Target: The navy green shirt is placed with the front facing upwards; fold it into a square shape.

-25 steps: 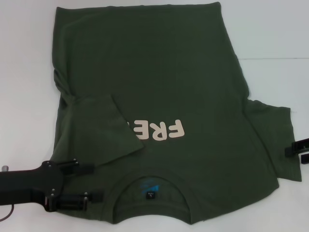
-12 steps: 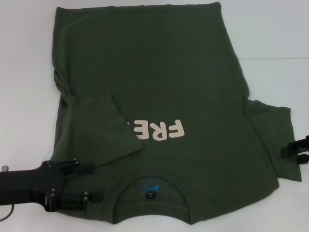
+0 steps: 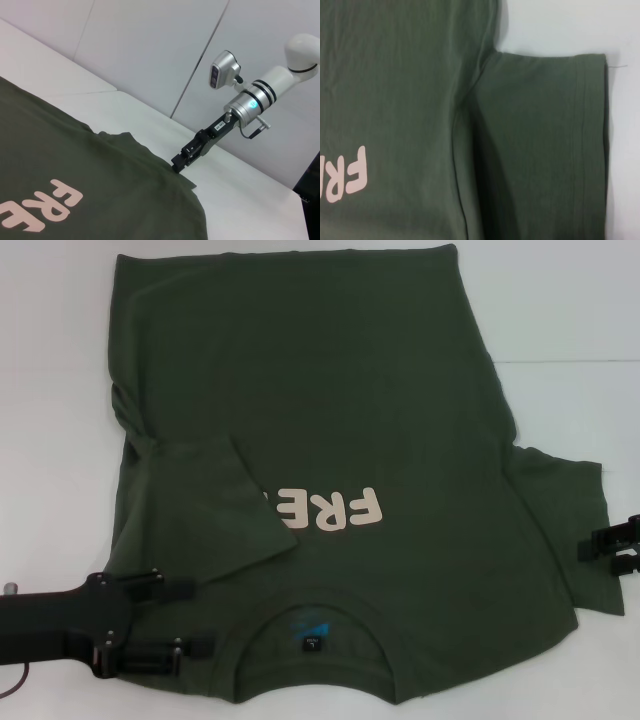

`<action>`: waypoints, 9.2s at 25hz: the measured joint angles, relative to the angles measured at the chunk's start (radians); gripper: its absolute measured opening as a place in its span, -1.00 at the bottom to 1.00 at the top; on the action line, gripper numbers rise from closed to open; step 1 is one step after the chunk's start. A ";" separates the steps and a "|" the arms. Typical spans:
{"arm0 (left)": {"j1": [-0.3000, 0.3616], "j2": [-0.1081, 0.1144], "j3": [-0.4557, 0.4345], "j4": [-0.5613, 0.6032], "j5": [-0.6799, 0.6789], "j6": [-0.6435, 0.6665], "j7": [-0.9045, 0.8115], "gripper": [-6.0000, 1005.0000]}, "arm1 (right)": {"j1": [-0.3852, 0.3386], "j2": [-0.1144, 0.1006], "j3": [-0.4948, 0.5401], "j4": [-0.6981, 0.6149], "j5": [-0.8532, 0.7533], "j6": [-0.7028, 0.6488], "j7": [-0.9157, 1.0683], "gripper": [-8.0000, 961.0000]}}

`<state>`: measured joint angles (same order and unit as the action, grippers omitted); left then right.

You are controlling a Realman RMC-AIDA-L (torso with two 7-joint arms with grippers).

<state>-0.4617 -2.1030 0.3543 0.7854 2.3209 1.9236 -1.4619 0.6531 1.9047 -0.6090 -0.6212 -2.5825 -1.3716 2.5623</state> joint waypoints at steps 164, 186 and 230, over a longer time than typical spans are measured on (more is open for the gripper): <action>-0.008 -0.001 0.002 -0.026 0.001 -0.016 0.006 0.83 | 0.079 0.011 -0.013 0.049 -0.016 0.107 0.113 0.33; -0.010 -0.001 -0.002 -0.026 0.001 -0.019 0.005 0.83 | 0.075 0.006 -0.024 0.041 -0.019 0.096 0.099 -0.80; -0.060 0.011 -0.008 -0.037 -0.002 -0.020 -0.062 0.83 | 0.134 -0.058 -0.022 -0.042 0.233 -0.018 -0.003 -0.90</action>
<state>-0.5217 -2.0921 0.3465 0.7485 2.3194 1.9037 -1.5242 0.7872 1.8466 -0.6314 -0.6637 -2.3495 -1.3897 2.5595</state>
